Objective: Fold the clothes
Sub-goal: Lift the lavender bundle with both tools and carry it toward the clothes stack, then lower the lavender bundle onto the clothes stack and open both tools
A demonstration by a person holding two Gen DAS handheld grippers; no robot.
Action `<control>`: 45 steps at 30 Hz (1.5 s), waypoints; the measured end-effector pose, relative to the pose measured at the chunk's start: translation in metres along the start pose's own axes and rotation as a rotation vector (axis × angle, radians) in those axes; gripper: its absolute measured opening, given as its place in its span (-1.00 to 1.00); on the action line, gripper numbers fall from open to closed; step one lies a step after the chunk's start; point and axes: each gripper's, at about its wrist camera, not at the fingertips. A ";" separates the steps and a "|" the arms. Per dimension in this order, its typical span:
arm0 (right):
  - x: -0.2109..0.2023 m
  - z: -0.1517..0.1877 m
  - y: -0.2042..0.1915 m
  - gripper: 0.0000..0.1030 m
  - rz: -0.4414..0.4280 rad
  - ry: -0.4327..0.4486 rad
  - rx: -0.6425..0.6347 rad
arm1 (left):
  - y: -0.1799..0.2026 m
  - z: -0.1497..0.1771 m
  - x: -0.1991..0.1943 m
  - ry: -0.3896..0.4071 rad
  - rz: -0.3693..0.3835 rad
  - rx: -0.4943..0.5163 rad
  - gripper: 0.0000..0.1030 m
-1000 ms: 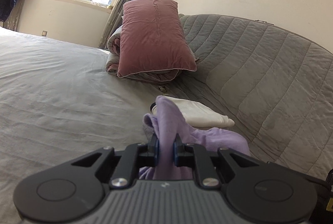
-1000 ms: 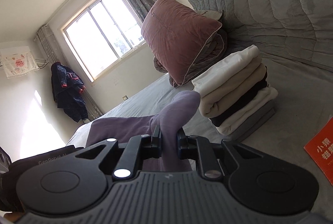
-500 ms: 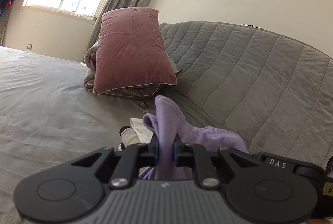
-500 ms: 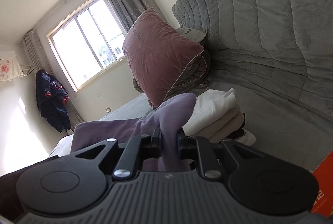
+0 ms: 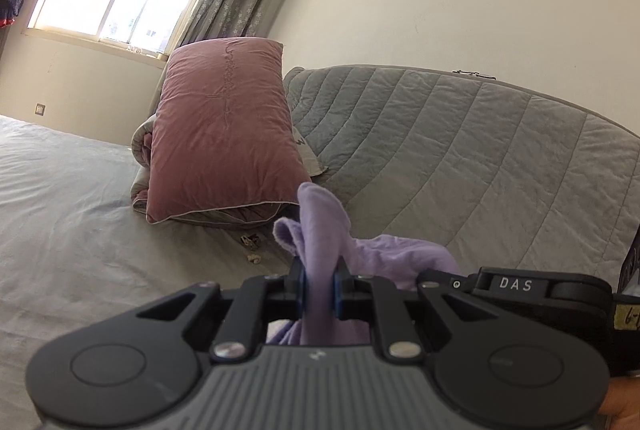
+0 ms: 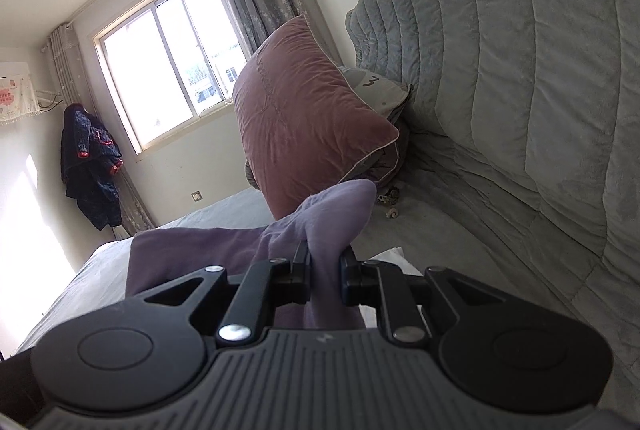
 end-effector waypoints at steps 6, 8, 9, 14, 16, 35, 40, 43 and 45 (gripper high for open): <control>0.034 -0.026 0.014 -0.68 -0.044 -0.082 -0.006 | -0.007 -0.001 0.024 0.009 -0.033 -0.052 -0.75; 0.051 -0.030 0.017 -0.68 -0.054 -0.124 -0.018 | -0.015 0.001 0.036 -0.001 -0.050 -0.078 -0.75; 0.061 -0.031 0.018 -0.68 -0.058 -0.146 -0.020 | -0.019 0.002 0.043 -0.006 -0.059 -0.090 -0.75; 0.108 -0.029 0.023 -0.68 -0.067 -0.232 -0.069 | -0.047 0.011 0.084 -0.052 -0.095 -0.161 -0.75; 0.127 -0.025 0.026 -0.68 -0.061 -0.267 -0.103 | -0.059 0.017 0.105 -0.096 -0.111 -0.209 -0.75; 0.141 0.007 0.041 -0.25 0.131 -0.103 -0.207 | -0.079 0.041 0.132 -0.032 -0.128 -0.065 -0.29; 0.147 0.024 0.032 -0.25 0.243 -0.137 -0.301 | -0.067 0.064 0.138 -0.119 -0.122 0.013 -0.28; 0.149 0.031 0.039 -0.25 0.305 -0.179 -0.312 | -0.062 0.067 0.138 -0.139 -0.151 0.043 -0.23; 0.146 0.030 0.043 -0.25 0.323 -0.174 -0.298 | -0.061 0.060 0.132 -0.145 -0.147 0.026 -0.14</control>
Point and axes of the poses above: each gripper's, at about its wrist camera, not at the fingertips, and x roughly the way its jaws point, y to its right, z to its underside, and after that the axes turned 3 degrees about -x, right-handed
